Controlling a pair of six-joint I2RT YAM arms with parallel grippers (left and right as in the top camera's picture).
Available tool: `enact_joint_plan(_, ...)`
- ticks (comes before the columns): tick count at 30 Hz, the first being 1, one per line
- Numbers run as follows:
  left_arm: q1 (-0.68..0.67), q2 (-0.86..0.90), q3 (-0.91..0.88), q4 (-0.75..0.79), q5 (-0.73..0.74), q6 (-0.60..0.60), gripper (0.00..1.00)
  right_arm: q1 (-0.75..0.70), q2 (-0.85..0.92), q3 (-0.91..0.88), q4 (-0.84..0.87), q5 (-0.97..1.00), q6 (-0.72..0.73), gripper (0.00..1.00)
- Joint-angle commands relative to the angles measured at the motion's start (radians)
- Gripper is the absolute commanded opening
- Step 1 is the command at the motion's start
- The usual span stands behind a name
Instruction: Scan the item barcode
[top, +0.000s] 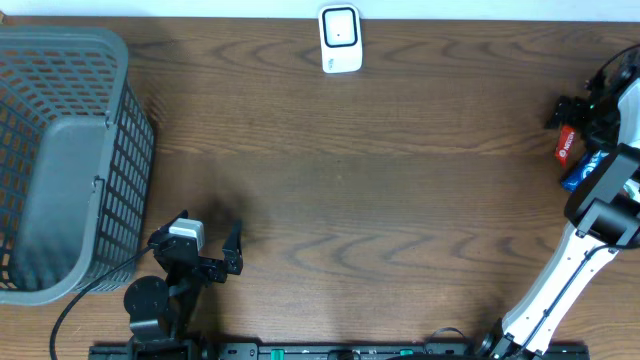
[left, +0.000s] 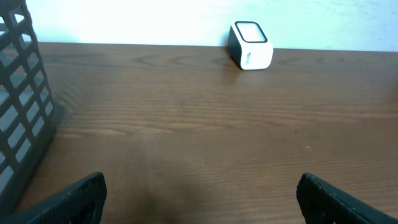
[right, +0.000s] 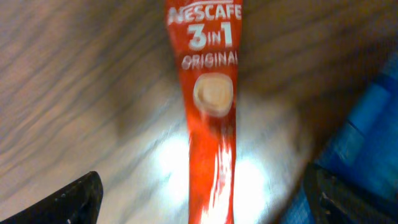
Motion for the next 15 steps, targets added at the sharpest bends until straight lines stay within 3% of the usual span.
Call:
enact_joint_plan(1, 0.002, -0.001, -0.023, -0.003, 0.006, 0.014, 0.98, 0.012, -0.197, 0.011, -0.037, -0.055, 0.004, 0.99)
enact_joint_plan(15, 0.002, -0.001, -0.023, -0.003, 0.006, 0.014, 0.98, 0.17, -0.778, 0.011, -0.183, -0.172, 0.015, 0.99)
